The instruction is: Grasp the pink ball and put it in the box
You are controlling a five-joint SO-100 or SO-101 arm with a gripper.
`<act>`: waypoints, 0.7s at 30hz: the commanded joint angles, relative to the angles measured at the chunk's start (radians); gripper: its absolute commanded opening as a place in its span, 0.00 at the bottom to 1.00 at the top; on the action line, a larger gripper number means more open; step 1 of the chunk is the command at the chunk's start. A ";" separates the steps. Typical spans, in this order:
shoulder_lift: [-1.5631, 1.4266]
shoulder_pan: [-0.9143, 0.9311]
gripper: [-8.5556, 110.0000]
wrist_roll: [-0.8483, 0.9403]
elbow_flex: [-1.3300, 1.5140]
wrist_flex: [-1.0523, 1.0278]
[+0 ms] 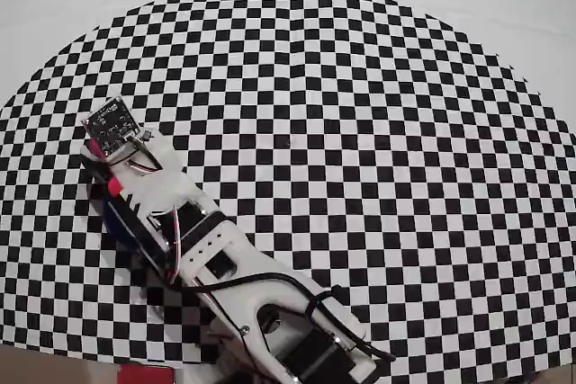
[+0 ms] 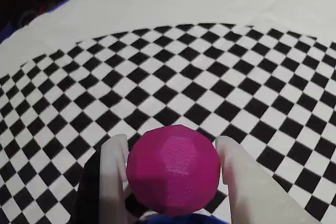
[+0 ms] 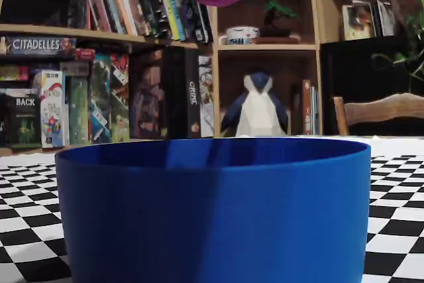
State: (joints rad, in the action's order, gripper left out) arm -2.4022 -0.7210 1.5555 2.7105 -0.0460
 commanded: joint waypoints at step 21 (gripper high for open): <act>-0.176 -0.006 0.07 0.000 0.160 -0.008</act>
State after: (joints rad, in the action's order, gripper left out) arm -2.5372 -0.7256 1.5555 2.8701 -0.0491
